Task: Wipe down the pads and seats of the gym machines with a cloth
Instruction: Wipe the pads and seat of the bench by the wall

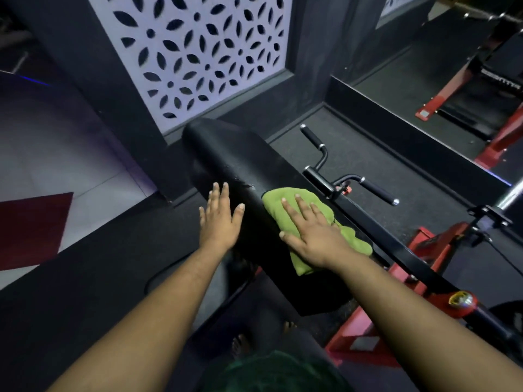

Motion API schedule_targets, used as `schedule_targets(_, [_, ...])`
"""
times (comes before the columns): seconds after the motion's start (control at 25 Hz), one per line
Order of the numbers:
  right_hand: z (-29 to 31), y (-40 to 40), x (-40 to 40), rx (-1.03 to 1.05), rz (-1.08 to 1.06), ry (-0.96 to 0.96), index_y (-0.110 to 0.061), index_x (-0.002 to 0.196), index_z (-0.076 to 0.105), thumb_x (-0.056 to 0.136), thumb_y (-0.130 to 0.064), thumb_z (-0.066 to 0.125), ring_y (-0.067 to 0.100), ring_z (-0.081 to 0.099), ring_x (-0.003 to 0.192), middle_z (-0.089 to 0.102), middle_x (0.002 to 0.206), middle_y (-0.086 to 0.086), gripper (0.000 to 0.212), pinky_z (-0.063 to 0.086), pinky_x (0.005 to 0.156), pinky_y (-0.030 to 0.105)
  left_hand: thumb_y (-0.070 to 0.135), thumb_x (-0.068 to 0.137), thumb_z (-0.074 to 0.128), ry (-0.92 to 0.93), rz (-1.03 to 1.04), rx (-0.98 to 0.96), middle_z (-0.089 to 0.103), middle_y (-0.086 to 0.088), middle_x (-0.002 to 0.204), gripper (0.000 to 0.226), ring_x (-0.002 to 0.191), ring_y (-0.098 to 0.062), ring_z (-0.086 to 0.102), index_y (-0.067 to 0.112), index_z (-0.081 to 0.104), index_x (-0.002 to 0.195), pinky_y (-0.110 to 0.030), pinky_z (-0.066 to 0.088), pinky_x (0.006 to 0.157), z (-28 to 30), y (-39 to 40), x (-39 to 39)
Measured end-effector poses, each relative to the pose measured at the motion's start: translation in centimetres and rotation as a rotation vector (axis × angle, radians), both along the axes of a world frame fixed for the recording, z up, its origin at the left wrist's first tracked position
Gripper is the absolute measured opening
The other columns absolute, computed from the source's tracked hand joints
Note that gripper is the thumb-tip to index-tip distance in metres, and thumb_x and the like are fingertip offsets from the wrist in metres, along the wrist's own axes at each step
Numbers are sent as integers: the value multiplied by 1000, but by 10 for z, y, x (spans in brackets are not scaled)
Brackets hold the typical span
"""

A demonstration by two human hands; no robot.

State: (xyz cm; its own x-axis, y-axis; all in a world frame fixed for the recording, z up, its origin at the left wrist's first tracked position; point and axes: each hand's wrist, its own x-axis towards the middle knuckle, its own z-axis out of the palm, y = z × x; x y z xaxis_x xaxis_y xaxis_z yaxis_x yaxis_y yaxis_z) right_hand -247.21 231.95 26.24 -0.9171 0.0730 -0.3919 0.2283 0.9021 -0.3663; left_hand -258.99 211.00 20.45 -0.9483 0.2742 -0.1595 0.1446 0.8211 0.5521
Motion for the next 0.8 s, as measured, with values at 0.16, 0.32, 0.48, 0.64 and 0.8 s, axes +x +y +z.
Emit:
schedule_targets(0.16, [-3,-12,-64,-50,-41,14,-56,153,-7,96,-71,30,25,0,156,-11,168,-15,70,20,114,69,47,105,38,-3,-12,70,-5,1,170,69,157,-17,0,23,7,162,-47,3,125,5,-11,-32])
schedule_targets(0.32, [-7,-16,-113,-95,-41,34,-56,154,-2,100,-66,30,23,2,156,-5,169,-16,63,19,115,68,48,104,41,29,-7,153,-6,0,170,70,156,-16,-4,22,10,162,-44,1,125,12,5,-67])
schedule_targets(0.48, [-16,-18,-171,-180,-18,49,-58,153,3,101,-63,32,22,2,156,-1,168,-17,60,17,114,69,42,105,45,69,61,192,-8,0,170,70,156,-15,-10,21,10,162,-43,-1,126,12,19,-102])
schedule_targets(0.64, [-29,-15,-243,-312,9,56,-60,152,10,102,-59,35,20,2,156,3,168,-19,56,10,115,71,41,98,39,137,142,233,-3,-1,170,72,155,-13,-9,17,13,161,-45,-2,127,10,32,-132])
schedule_targets(0.8, [-46,-9,-308,-416,67,35,-58,153,12,102,-54,41,18,-3,156,0,168,-20,58,3,116,70,53,93,33,196,146,158,-2,2,170,79,155,-12,-14,18,14,162,-45,-6,126,8,42,-143])
